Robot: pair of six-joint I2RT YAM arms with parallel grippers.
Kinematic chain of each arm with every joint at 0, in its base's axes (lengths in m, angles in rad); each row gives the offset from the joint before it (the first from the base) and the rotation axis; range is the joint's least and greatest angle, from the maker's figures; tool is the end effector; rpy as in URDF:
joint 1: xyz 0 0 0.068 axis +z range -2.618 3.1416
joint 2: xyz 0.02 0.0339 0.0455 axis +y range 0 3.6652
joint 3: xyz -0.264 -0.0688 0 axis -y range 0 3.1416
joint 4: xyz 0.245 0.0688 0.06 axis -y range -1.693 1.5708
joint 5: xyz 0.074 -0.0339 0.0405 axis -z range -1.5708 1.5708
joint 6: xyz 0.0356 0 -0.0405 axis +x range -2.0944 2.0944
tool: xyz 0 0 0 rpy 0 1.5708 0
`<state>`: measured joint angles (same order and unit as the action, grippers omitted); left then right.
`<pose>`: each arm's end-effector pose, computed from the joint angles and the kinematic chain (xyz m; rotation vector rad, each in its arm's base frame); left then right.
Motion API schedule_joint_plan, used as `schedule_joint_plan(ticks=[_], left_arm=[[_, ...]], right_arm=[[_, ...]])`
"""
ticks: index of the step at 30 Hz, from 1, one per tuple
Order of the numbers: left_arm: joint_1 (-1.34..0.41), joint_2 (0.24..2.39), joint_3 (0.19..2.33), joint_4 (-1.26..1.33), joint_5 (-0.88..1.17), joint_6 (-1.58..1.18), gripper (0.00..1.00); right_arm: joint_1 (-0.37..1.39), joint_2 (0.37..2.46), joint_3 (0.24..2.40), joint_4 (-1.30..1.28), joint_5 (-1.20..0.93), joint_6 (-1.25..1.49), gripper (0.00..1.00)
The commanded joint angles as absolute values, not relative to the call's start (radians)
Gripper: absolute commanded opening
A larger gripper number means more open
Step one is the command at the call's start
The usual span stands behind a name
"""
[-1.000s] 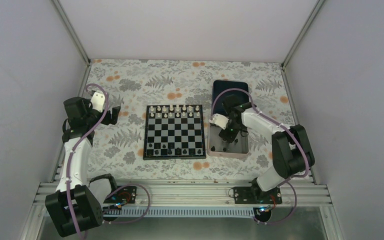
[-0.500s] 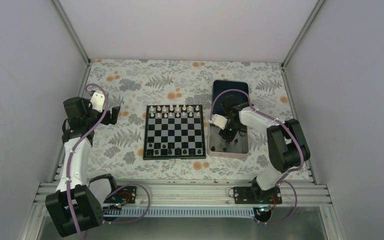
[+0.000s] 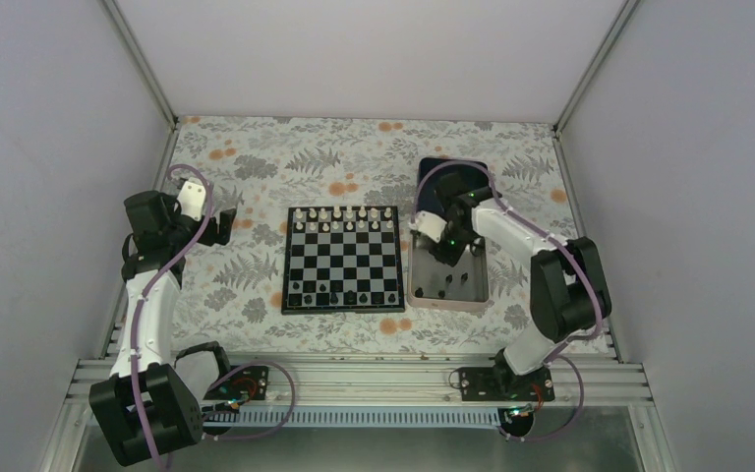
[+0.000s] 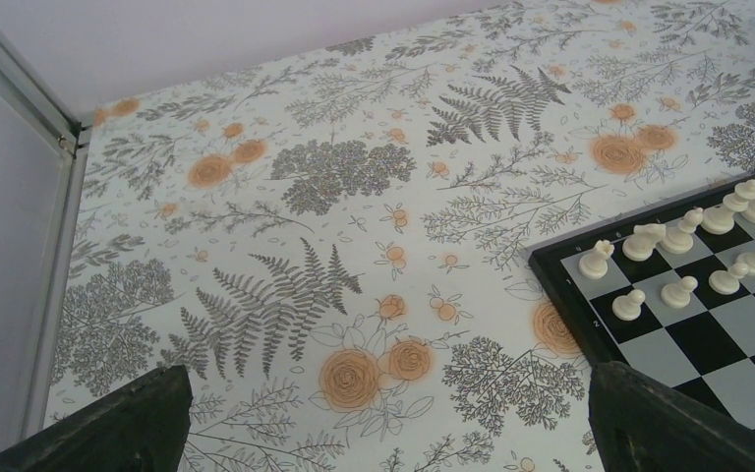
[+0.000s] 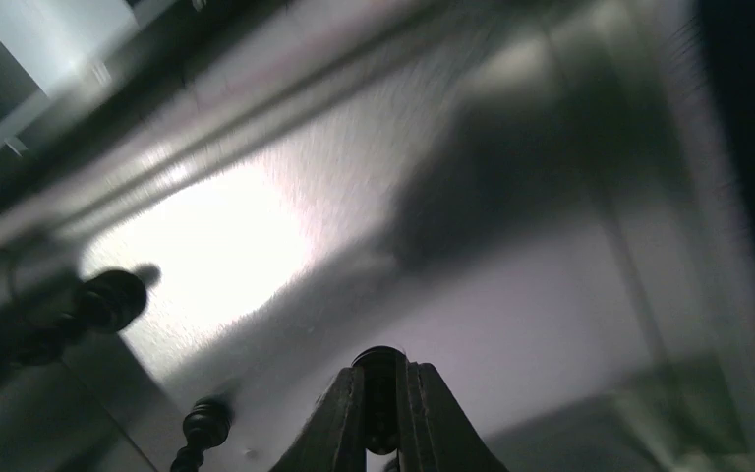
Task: Set up the chess pieces on the board
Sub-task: Pick up the chess piece from the storage box, then place the chess piece on the chessboard.
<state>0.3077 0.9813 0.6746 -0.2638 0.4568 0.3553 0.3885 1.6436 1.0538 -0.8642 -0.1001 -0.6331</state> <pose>0.2088 0.0499 0.2590 0.3109 2.0546 -0.0864 0.2661 0.1127 0.1817 -1.4796 2.6222 0.1282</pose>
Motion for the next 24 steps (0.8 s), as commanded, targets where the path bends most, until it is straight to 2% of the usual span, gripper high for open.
schedule_joint_plan(ticks=[1,6,13,24], left_arm=[[0.315,0.979,0.673,-0.256,0.483,0.361,1.0],[0.316,0.976,0.671,-0.254,0.485,0.361,1.0],[0.316,0.971,0.67,-0.256,0.484,0.363,1.0],[0.319,0.97,0.67,-0.259,0.49,0.365,1.0]], right_arm=[[0.449,1.575,1.217,-0.989,-0.065,-0.598,0.04],[0.595,1.608,1.409,-1.097,-0.039,-0.586,0.05],[0.796,1.787,1.61,-1.157,-0.048,-0.605,0.04],[0.913,2.061,1.727,-1.152,-0.122,-0.661,0.04]])
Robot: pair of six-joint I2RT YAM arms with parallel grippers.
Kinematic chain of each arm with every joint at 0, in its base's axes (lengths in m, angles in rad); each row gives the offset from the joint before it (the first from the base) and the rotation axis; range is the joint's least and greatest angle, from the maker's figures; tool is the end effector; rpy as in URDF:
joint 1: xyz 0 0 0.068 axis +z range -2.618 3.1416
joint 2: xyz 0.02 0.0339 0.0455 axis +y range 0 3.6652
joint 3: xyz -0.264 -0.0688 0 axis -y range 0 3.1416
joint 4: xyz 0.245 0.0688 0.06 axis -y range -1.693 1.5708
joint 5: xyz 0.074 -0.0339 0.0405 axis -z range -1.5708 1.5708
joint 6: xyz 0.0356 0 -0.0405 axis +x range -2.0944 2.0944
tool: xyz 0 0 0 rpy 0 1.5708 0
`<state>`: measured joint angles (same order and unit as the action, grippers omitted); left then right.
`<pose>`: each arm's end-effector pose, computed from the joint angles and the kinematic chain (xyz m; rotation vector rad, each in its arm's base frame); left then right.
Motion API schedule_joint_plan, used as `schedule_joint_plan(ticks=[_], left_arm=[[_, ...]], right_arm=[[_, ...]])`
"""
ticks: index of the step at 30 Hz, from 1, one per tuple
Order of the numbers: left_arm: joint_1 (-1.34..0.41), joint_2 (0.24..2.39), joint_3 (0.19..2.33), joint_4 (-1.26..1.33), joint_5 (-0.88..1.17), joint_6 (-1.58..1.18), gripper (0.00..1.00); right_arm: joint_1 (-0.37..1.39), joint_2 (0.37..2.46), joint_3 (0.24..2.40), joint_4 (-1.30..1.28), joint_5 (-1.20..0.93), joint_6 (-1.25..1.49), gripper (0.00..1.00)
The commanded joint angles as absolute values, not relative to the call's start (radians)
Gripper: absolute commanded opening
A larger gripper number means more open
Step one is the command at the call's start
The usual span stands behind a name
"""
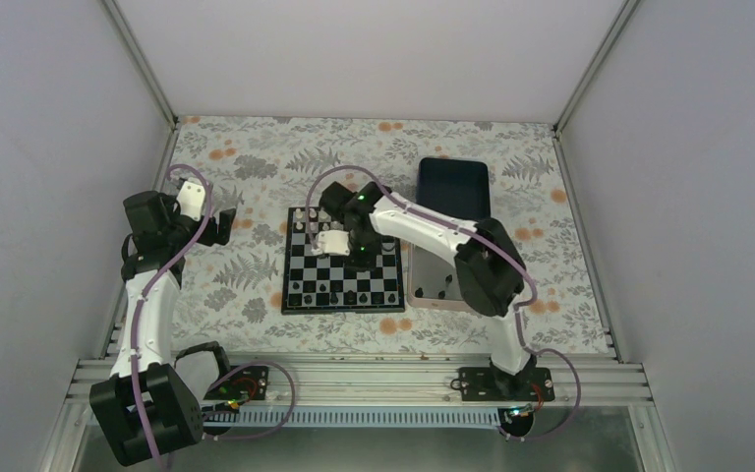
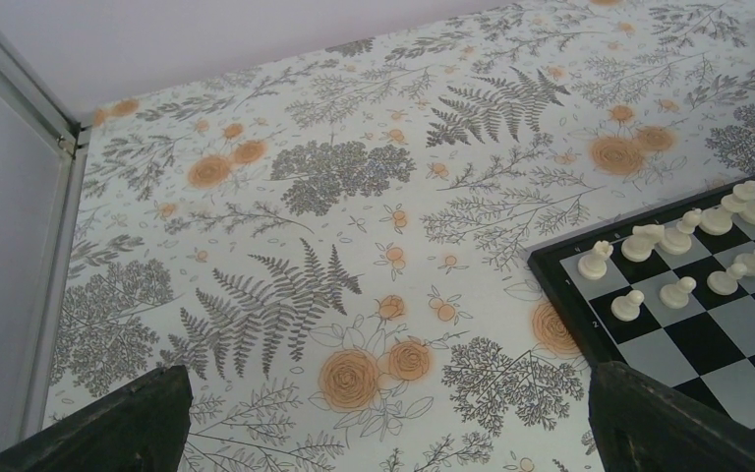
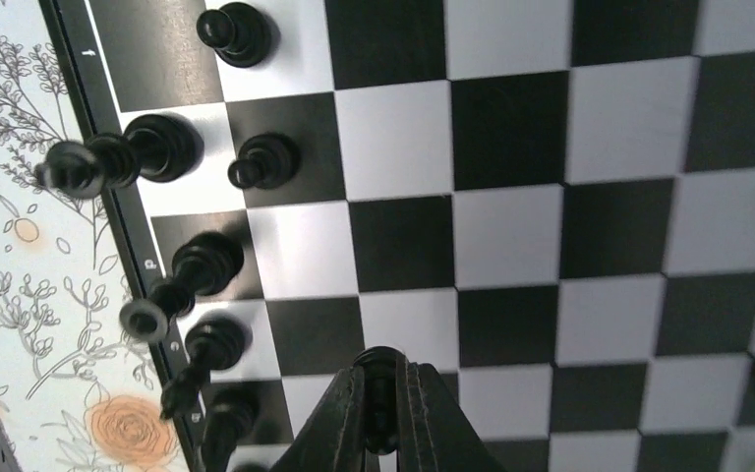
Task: Set up the chess pieces on the board
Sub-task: Place the chess piece on the chessboard.
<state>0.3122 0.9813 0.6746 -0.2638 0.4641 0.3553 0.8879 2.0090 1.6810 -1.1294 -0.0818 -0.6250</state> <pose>0.2085 0.0506 0.2590 0.3102 2.0528 -0.0911 0.2474 0.3088 0.2217 -2.0892 2.2035 0.1458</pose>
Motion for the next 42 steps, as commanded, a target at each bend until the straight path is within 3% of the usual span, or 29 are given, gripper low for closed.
schedule_joint_plan(ticks=[1,35,42], left_arm=[[0.319,0.971,0.67,-0.259,0.491,0.365,1.0],[0.322,0.98,0.67,-0.259,0.507,0.368,1.0],[0.324,0.978,0.668,-0.259,0.508,0.37,1.0]], right_arm=[[0.918,2.076,1.732,-1.153,-0.128,-0.666,0.05],[0.954,2.174,1.719,-1.132,-0.146,-0.683,0.05],[0.953,2.168,1.717,-1.132,-0.139,-0.676,0.13]])
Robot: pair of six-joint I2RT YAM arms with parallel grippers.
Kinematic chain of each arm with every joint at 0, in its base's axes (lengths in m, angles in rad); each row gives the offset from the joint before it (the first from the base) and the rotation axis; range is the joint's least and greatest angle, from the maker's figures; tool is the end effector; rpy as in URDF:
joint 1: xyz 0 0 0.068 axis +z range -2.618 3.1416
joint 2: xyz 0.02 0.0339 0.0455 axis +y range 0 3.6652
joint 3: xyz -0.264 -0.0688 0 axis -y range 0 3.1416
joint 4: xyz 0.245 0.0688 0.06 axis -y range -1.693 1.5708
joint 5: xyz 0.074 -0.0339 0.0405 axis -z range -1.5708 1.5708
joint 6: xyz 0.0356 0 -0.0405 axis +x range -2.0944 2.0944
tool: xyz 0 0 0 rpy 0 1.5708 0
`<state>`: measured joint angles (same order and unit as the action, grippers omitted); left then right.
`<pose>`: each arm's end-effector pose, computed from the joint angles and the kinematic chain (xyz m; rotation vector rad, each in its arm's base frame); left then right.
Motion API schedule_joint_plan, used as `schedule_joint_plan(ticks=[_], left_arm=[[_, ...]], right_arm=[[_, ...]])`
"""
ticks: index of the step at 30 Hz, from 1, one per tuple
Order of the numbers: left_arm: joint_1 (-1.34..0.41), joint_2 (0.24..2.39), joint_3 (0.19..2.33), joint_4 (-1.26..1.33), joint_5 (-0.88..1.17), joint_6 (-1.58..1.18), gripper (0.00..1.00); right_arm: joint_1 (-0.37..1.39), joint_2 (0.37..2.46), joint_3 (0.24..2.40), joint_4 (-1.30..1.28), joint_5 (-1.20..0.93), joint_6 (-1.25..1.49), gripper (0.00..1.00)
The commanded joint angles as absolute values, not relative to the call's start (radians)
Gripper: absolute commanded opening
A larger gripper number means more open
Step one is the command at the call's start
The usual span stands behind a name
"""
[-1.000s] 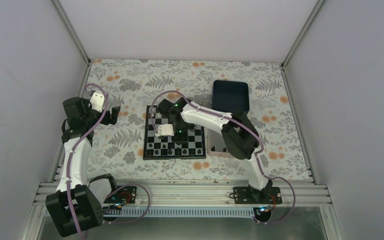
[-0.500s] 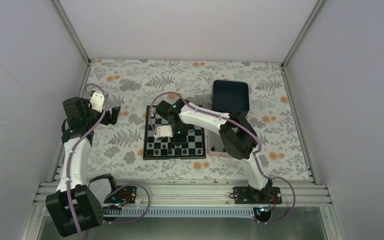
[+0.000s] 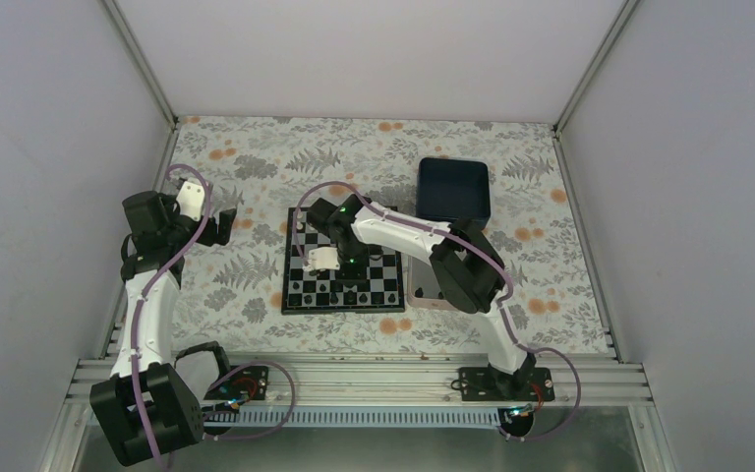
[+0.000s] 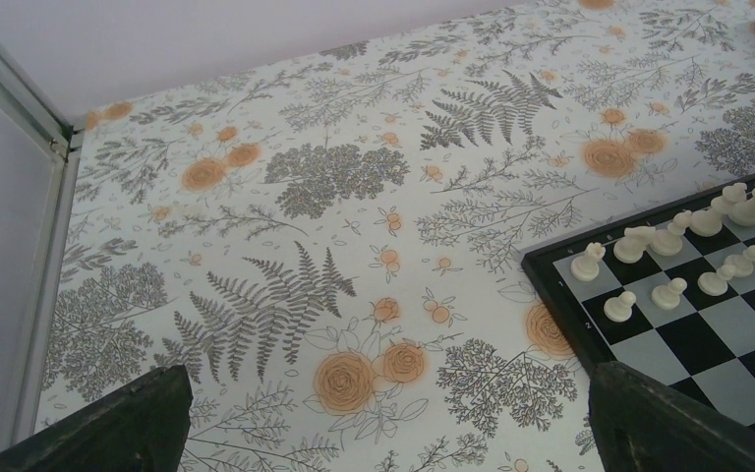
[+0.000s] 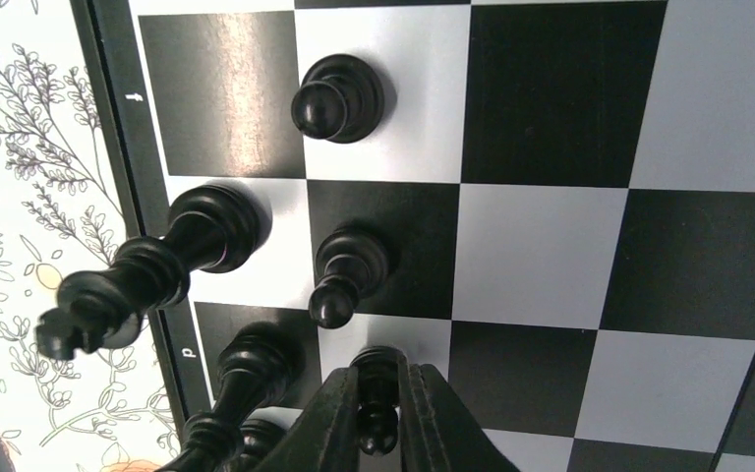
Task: Set up the chess pieces on the board
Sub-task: Place the chess piece on the chessboard, then pick up the chess piece from the storage box.
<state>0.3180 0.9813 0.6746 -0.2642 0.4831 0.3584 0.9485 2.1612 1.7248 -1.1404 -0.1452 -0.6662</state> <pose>0.2082 0.0511 0.2591 0.3177 2.0470 -0.1050 0.2370 0.3392 0.1744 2.2444 -2.1489 -0.2224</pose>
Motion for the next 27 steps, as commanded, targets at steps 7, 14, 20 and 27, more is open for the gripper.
schedule_joint_plan(ticks=[7,14,20,27], left_arm=[[0.328,0.975,0.667,-0.259,0.507,0.37,1.0],[0.331,0.975,0.669,-0.261,0.511,0.37,1.0],[0.333,0.973,0.67,-0.259,0.514,0.368,1.0],[0.333,0.977,0.67,-0.258,0.52,0.368,1.0]], right_arm=[[0.92,2.079,1.73,-1.137,-0.103,-0.663,0.4],[0.742,1.852,1.65,-1.138,-0.078,-0.65,0.45],[0.562,1.578,1.42,-1.096,-0.087,-0.647,0.48],[0.418,1.425,1.124,-0.991,-0.101,-0.652,0.49]])
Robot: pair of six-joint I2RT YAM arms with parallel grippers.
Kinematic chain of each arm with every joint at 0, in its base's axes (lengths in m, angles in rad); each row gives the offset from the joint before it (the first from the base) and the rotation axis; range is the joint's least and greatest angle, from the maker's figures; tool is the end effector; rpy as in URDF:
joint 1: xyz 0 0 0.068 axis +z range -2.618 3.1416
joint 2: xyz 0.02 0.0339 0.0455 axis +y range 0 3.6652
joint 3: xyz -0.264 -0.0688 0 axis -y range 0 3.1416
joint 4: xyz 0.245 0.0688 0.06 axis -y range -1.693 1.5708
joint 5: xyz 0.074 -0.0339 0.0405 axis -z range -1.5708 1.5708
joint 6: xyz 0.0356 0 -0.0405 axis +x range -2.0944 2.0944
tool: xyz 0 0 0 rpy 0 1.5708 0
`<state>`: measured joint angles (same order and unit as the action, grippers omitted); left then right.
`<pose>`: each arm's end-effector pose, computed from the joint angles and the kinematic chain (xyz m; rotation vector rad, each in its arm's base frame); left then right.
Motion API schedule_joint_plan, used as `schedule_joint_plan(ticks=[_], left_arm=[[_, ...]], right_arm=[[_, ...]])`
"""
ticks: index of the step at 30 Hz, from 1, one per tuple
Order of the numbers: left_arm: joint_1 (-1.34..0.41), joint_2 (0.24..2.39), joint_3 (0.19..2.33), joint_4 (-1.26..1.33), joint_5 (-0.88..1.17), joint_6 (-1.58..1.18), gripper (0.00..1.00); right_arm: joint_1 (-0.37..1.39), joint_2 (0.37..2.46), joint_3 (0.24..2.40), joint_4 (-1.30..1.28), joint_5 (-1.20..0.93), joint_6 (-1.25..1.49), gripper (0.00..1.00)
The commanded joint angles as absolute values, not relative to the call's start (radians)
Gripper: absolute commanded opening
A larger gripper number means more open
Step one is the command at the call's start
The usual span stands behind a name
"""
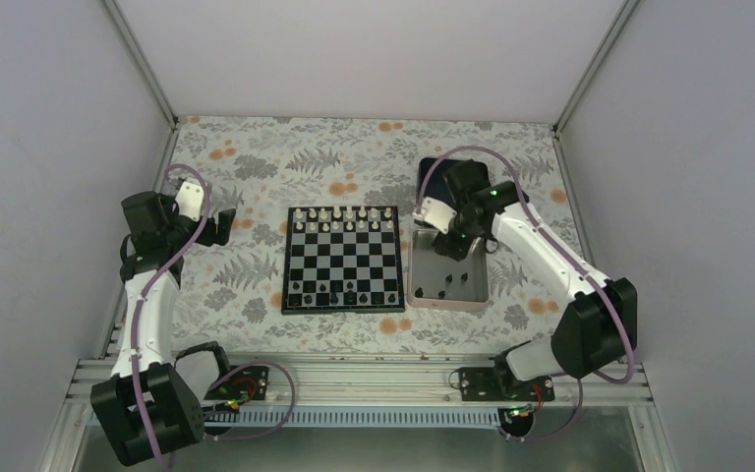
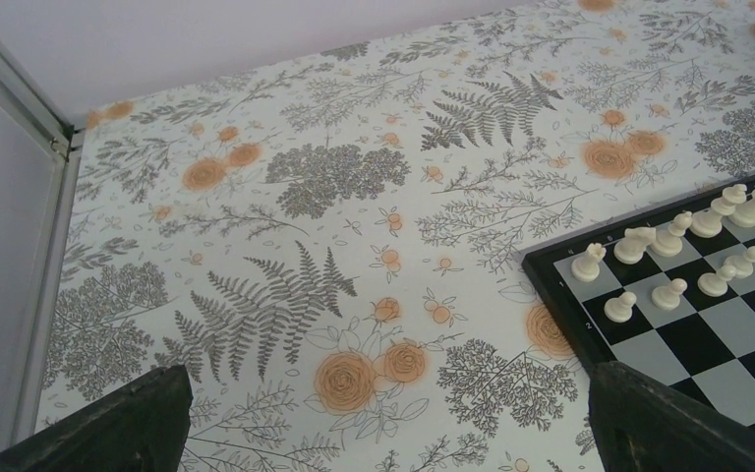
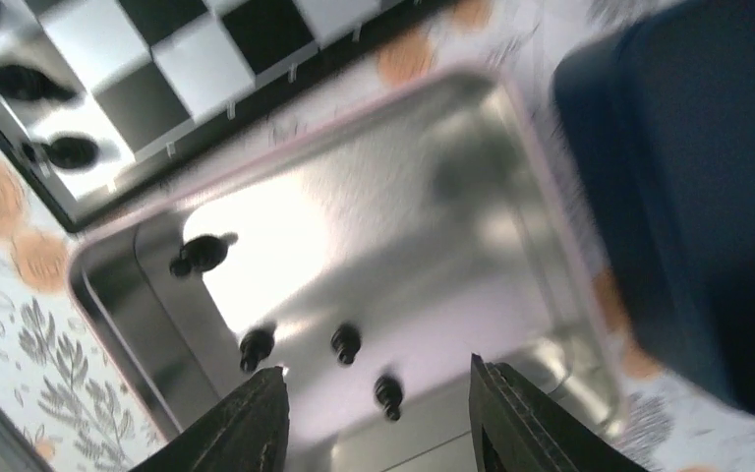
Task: Set up the chess pieces on the board
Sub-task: Pick up the chess piece from the storage box.
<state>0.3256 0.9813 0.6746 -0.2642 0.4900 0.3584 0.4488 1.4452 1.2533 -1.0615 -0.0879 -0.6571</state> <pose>0.2077 0.0525 0.2592 0.3136 2.0457 -0.1073 0.2446 0.1213 0.2836 -1.4958 2.3859 0.0763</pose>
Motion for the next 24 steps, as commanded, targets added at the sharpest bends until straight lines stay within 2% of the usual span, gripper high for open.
schedule_joint_plan(ticks=[1,9,24], left_arm=[[0.333,0.978,0.67,-0.26,0.52,0.368,1.0],[0.333,0.972,0.671,-0.264,0.518,0.368,1.0],[0.338,0.975,0.669,-0.265,0.521,0.37,1.0]], right_arm=[[0.411,1.421,1.086,-0.97,-0.101,-0.65,0.49],[0.39,1.482,0.925,-0.825,-0.097,-0.63,0.48],[0.331,1.554,0.897,-0.784,-0.063,-0.648,0.41]])
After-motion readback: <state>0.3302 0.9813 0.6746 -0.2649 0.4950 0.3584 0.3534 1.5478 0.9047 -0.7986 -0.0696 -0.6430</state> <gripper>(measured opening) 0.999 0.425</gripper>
